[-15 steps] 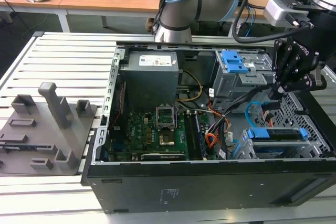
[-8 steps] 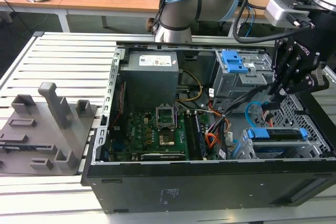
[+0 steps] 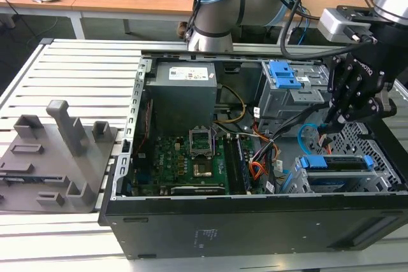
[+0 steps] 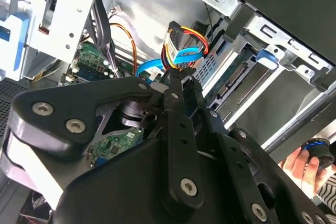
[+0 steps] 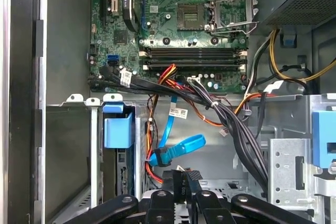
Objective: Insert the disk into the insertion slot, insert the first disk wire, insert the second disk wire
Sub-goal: 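Insert the first disk wire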
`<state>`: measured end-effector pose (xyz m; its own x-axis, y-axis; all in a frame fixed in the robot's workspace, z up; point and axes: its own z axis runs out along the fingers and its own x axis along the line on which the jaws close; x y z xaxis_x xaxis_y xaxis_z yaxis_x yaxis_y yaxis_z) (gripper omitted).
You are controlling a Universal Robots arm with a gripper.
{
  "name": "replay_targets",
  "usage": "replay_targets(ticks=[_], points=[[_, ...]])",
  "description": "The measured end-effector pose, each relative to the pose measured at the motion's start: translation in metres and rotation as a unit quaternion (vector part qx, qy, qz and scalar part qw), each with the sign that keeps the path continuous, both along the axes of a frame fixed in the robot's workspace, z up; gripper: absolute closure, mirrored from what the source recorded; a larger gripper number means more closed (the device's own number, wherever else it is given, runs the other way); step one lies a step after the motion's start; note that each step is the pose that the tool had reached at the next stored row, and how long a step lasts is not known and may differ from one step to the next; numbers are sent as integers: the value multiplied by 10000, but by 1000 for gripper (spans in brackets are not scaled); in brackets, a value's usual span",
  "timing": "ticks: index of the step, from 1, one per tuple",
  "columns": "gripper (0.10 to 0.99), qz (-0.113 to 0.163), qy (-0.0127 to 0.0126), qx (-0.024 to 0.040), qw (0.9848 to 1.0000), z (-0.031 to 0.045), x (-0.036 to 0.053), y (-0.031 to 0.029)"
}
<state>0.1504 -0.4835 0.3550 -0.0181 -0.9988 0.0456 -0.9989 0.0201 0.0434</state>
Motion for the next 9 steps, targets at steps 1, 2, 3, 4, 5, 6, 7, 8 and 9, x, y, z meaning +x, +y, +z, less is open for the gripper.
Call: replay_targets(ticks=[1, 2, 3, 4, 5, 6, 7, 8, 9], points=[[847, 0, 0, -5, 10000, -6, 0, 0], [847, 0, 0, -12, 10000, -8, 1, 0], [847, 1, 0, -14, 10000, -22, 2, 0], [847, 0, 0, -13, 10000, -23, 2, 0], [847, 1, 0, -13, 10000, -21, 2, 0], [847, 1, 0, -13, 10000, 4, 2, 1], [847, 0, 0, -13, 10000, 30, 2, 4], [847, 0, 0, -11, 10000, 31, 1, 13], [847, 0, 0, -11, 10000, 31, 1, 25]])
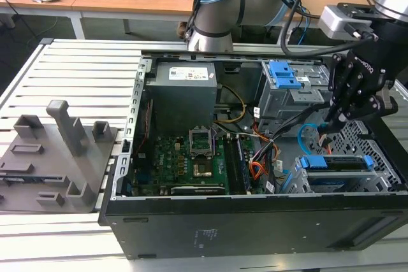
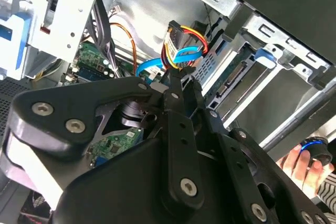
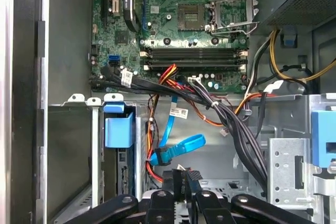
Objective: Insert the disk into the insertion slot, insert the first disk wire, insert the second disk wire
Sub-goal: 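Insert the first disk wire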
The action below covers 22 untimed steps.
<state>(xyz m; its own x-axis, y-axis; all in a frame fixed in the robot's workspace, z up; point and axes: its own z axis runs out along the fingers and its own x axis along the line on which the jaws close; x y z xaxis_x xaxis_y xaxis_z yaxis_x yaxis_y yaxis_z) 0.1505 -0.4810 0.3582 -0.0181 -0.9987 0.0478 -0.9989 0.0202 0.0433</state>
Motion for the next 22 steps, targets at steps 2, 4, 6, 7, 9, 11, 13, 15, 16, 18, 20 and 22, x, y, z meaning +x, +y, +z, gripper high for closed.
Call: replay_targets(ticks=[2, 4, 6, 7, 9, 11, 13, 15, 16, 18, 20, 22], points=[[847, 0, 0, -1, 10000, 1, 1, 6], [835, 0, 0, -1, 10000, 1, 0, 7], [776, 0, 0, -1, 10000, 1, 0, 7], [710, 0, 0, -2, 10000, -3, 0, 8], [710, 1, 0, -32, 10000, -45, 1, 8], [710, 0, 0, -53, 10000, -64, 0, 8], [710, 0, 0, -67, 10000, -73, 0, 7], [710, 0, 0, -70, 10000, -78, 1, 7], [710, 1, 0, -70, 10000, -78, 1, 7], [725, 0, 0, -70, 10000, -79, 0, 7], [855, 0, 0, -70, 10000, -80, 0, 7], [922, 1, 0, -70, 10000, -80, 1, 7]])
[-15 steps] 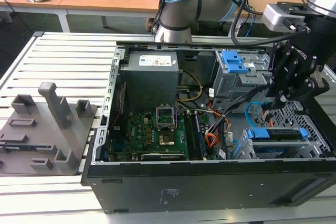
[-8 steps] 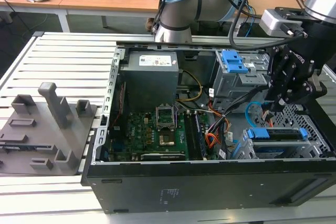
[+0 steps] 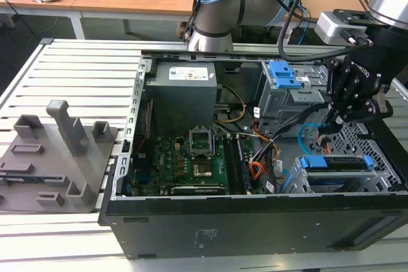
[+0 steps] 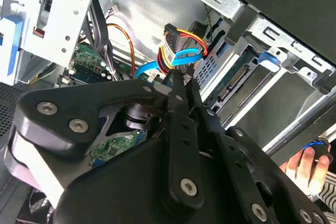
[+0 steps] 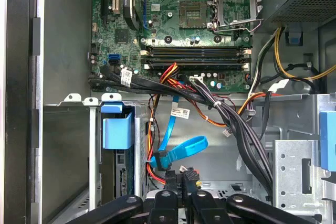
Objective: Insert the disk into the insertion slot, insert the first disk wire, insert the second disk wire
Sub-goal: 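Insert the first disk wire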
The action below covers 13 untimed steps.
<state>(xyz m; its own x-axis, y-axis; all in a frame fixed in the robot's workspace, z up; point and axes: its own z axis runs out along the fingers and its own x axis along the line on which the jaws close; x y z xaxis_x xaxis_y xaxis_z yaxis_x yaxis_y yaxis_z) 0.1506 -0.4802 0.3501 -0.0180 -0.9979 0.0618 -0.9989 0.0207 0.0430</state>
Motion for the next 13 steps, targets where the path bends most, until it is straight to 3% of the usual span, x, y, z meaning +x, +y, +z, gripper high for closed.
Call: replay_targets(ticks=[7, 10, 13], points=[[922, 0, 5, 0, 10000, -2, 57, -13], [922, 0, 5, 0, 10000, -2, 57, -124], [922, 0, 5, 0, 10000, -2, 57, -188]])
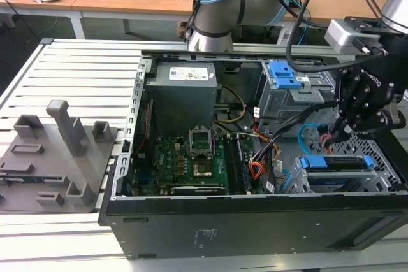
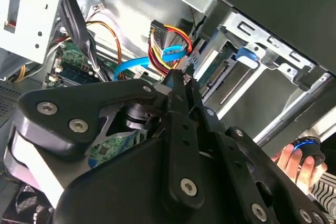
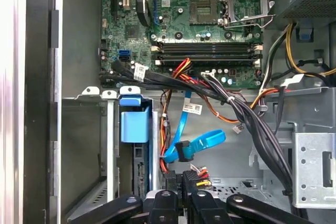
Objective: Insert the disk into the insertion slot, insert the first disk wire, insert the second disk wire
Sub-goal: 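Insert the first disk wire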
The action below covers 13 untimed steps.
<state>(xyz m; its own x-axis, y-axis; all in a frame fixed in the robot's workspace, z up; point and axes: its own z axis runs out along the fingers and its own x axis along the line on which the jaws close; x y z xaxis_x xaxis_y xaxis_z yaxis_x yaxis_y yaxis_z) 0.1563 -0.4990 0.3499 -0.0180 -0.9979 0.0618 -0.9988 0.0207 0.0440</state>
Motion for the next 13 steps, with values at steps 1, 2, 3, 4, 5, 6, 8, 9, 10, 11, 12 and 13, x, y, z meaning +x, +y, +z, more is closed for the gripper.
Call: replay_targets(ticks=[1, 2, 3, 4, 5, 6, 8, 9, 10, 11, 12, 13], points=[[922, 0, 0, 0, 10000, 0, 0, -27], [922, 0, 0, 0, 10000, 0, 0, -53], [922, 0, 0, 0, 10000, 0, 0, -73], [922, 0, 0, 0, 10000, 0, 0, -88], [922, 0, 0, 0, 10000, 0, 0, -106], [922, 0, 0, 0, 10000, 0, 0, -119], [922, 0, 0, 0, 10000, 0, 0, -154], [922, 0, 0, 0, 10000, 0, 0, -173], [922, 0, 0, 0, 10000, 0, 0, -198], [922, 0, 0, 0, 10000, 0, 0, -219], [922, 0, 0, 0, 10000, 0, 0, -233], [922, 0, 0, 0, 10000, 0, 0, -242]])
